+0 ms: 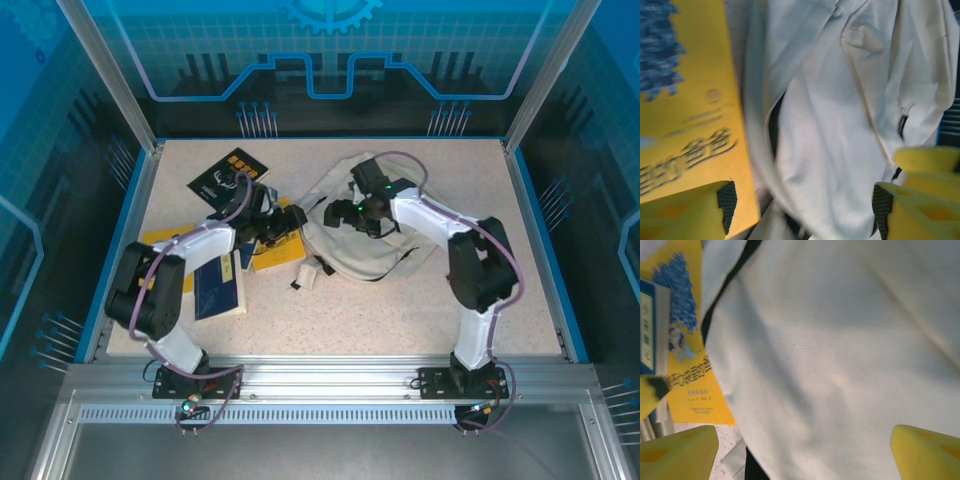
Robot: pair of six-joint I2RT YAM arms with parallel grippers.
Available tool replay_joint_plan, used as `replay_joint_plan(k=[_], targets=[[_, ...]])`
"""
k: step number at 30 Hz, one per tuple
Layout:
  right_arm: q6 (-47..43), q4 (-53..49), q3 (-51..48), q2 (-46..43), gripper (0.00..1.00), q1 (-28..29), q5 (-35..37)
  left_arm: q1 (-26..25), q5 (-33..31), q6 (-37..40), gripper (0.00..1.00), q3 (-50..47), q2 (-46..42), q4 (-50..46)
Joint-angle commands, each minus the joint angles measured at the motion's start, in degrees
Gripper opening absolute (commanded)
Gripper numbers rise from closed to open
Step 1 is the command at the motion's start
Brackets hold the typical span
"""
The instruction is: Pack the student bag
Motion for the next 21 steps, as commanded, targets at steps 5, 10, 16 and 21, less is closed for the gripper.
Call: replay_joint_plan(k=[5, 10, 16, 21], targets=[[0.10, -1.24, -6.71, -6.31, 0.90, -2.40, 2.66, -1.73, -1.76, -3.74, 0.62, 8.88, 10.02, -3.58], [0.36, -0.88, -8.77, -6.70, 0.90, -2.95, 2.30, -1.88, 0.01, -2.94, 0.60, 12.15, 14.05, -5.20], [0.28, -0.35, -9.47, -6.53, 0.90, -3.32, 2.25, -2.00, -6.98, -0.12, 0.61, 13.56, 12.52, -11.01], [0.71, -0.11, -9.80, -4.99, 0.90, -3.58, 2.02, -1.97, -8.59, 2.74, 0.61, 12.95, 9.17, -12.03]])
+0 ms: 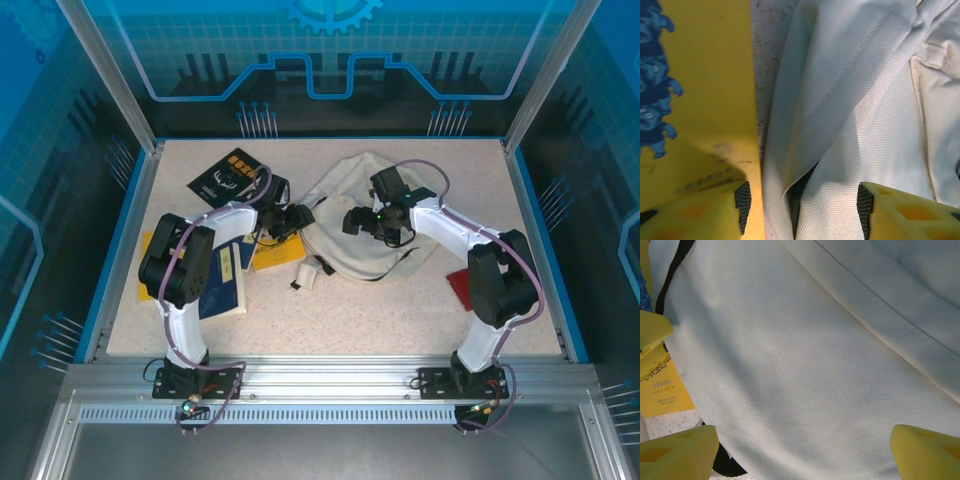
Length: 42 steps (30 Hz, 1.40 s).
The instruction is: Pack the student bag
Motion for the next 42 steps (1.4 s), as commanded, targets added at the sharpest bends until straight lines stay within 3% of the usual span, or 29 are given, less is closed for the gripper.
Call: replay_joint_plan(k=[1, 6, 20, 24, 29, 36, 42], targets=[[0.94, -0.29, -0.79, 1.42, 0.89, -0.74, -0.38, -0.39, -2.60, 3.23, 0.61, 0.74, -3.83, -2.63], [1.61, 0.54, -1.40, 2.20, 0.88, -0.78, -1.22, -0.35, 1.59, 3.72, 0.58, 3.01, 0.10, -1.79], [1.84, 0.11, -2.33, 0.05, 0.87, -0.74, -1.20, -0.36, 5.62, 8.32, 0.47, 11.58, 6.86, -4.52], [1.97, -0.23, -2.42, -0.68, 0.87, -0.78, -0.67, -0.43, 8.07, 9.13, 0.27, 12.18, 5.41, -4.02], [2.04, 0.12, -3.27, -2.94, 0.87, -1.11, -0.31, -0.42, 7.91, 9.02, 0.12, 11.46, -0.96, -3.78], [1.33, 2.87, -5.92, -9.58, 0.87, -3.11, -1.18, 0.38, -0.69, 13.18, 0.10, 14.59, -9.50, -14.83], [-0.56, 1.39, -5.94, -10.63, 0.88, -4.62, -1.02, 5.17, -5.99, 13.26, 0.14, 12.10, -11.40, -21.26]])
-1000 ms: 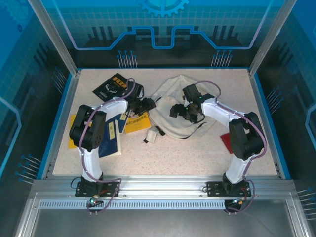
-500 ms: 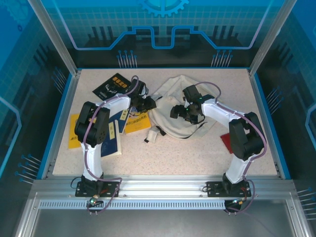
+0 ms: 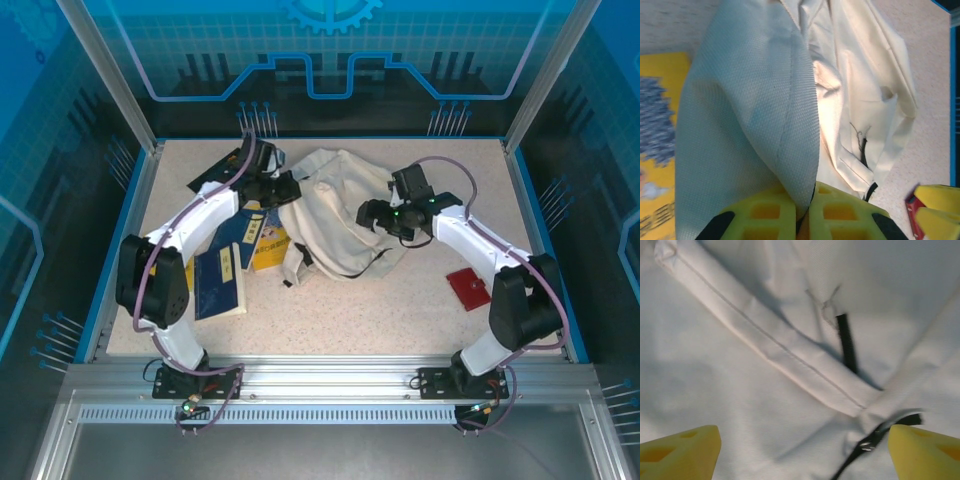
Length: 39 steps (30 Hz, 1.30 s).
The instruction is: Pack the student bag
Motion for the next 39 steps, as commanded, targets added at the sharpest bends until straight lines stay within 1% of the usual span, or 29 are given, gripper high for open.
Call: replay_joint_plan(k=[1, 2, 4, 5, 6, 8, 12, 16, 19, 23, 24, 27, 33, 36, 39], targets=[[-2.04, -2.04, -0.28, 0.40, 0.87, -0.88, -0.55, 3.61, -6.37, 0.85, 0.22, -1.71, -1.20, -6.14], [-2.86, -2.72, -0.05, 0.98, 0.87, -0.95, -0.46, 4.12, -7.62, 0.67, 0.30, -2.42, -1.45, -6.80], [-4.56, -4.46, 0.77, 2.44, 0.86, -0.94, -0.09, 4.74, -9.73, 0.53, 0.41, -3.93, -2.35, -7.56], [-4.98, -5.39, 1.17, 3.04, 0.85, -1.00, 0.22, 4.70, -10.04, 0.49, 0.48, -4.31, -2.82, -7.83], [-4.99, -6.10, 1.40, 3.76, 0.84, -1.02, 0.61, 4.61, -9.68, 0.47, 0.52, -4.74, -3.31, -7.78], [-5.05, -5.35, 0.97, 4.58, 0.83, -1.02, -0.51, 3.80, -8.94, 0.14, 0.55, -5.36, -4.21, -7.42], [-4.52, -5.29, 1.16, 7.42, 0.69, -1.33, -1.58, -1.52, -8.32, -0.29, 0.56, -6.07, -4.98, -5.38], [-2.29, -4.71, 0.52, 9.57, 0.64, -2.57, -1.84, -7.11, -5.32, -2.43, 0.53, -5.82, -2.56, -0.81], [-0.43, -2.59, -0.02, 11.13, 0.60, -3.76, -4.15, -10.79, -2.92, -4.34, 0.49, -4.33, 1.70, 3.85], [1.42, -0.71, 0.42, 13.61, 0.51, -4.10, -5.99, -14.98, -0.18, -6.97, 0.36, 1.19, 10.11, 8.15], [1.94, -0.63, 0.54, 14.34, 0.48, -4.09, -6.29, -15.82, 0.51, -7.82, 0.33, 2.66, 12.65, 9.72], [3.26, -0.50, 0.18, 15.46, 0.45, -4.05, -6.33, -17.28, 0.60, -9.46, 0.26, 7.73, 18.92, 11.97], [4.93, -0.15, -1.03, 16.61, 0.40, -3.92, -6.61, -17.73, -3.01, -11.11, 0.17, 14.78, 28.60, 12.12], [5.00, -0.16, -1.39, 16.89, 0.31, -3.79, -6.75, -17.76, -3.20, -11.97, 0.14, 18.17, 32.31, 9.42], [4.83, 0.19, -1.87, 16.57, 0.15, -3.70, -6.72, -18.22, -4.29, -12.77, 0.12, 19.95, 34.83, 6.84]])
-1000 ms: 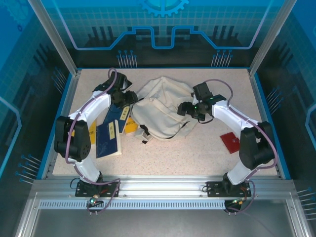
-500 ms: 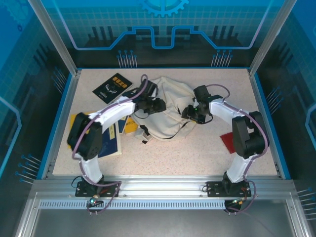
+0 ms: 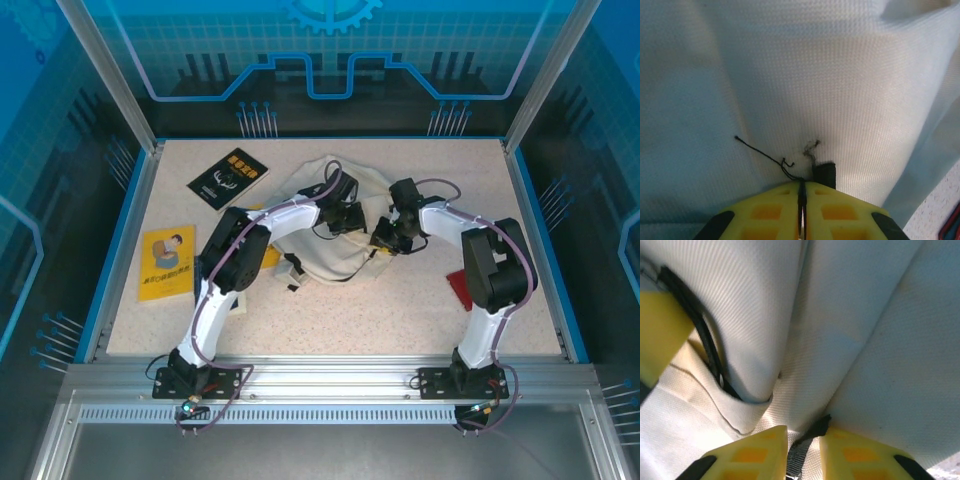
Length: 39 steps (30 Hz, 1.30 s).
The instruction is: Pack the student bag
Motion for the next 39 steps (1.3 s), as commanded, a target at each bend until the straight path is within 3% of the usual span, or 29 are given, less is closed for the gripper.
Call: replay_joint_plan(k=[1, 4, 12, 22, 26, 29, 30, 32, 34, 37, 39], targets=[[0.23, -0.09, -1.15, 0.43, 0.10, 0.08, -0.79, -0.50, -2.71, -1.87, 0.12, 3.00, 3.30, -4.81], [-0.72, -0.70, -1.94, -1.99, 0.00, 0.62, -0.13, -0.59, -3.51, -3.09, 0.11, 3.88, 5.24, -7.57], [-2.47, -2.36, -5.86, -10.16, 0.00, 2.77, -5.38, -0.52, -4.09, -4.73, 0.10, 6.68, 9.16, -11.32], [0.91, 1.36, -10.25, -15.38, 0.00, 11.05, -14.99, -0.50, -3.45, -6.96, 0.07, 9.22, 10.42, -13.89], [0.37, 1.75, -10.89, -16.97, 0.00, 12.01, -15.88, -0.35, -1.89, -6.44, 0.07, 11.08, 9.56, -14.80], [-0.48, -0.71, -10.54, -18.38, 0.00, 10.47, -11.97, -0.09, -0.42, -5.11, 0.11, 12.68, 8.18, -15.51], [-0.72, -1.43, -10.58, -19.11, 0.08, 9.75, -10.31, 0.02, 0.01, -4.57, 0.13, 12.93, 7.25, -15.80], [-1.01, -2.05, -11.33, -21.09, 0.35, 7.80, -6.90, 0.42, 1.15, -3.11, 0.20, 12.80, 4.81, -15.95], [-0.95, -2.35, -12.11, -22.81, 0.57, 5.02, -4.86, 0.81, 2.16, -1.33, 0.30, 11.84, 1.58, -16.30], [-0.21, -1.82, -13.36, -23.86, 0.67, 0.06, -4.67, 1.19, 2.61, 1.55, 0.41, 8.46, -3.93, -16.99], [0.46, -0.63, -13.95, -23.75, 0.67, -2.45, -4.97, 1.13, 2.61, 3.24, 0.44, 5.20, -7.73, -17.35]])
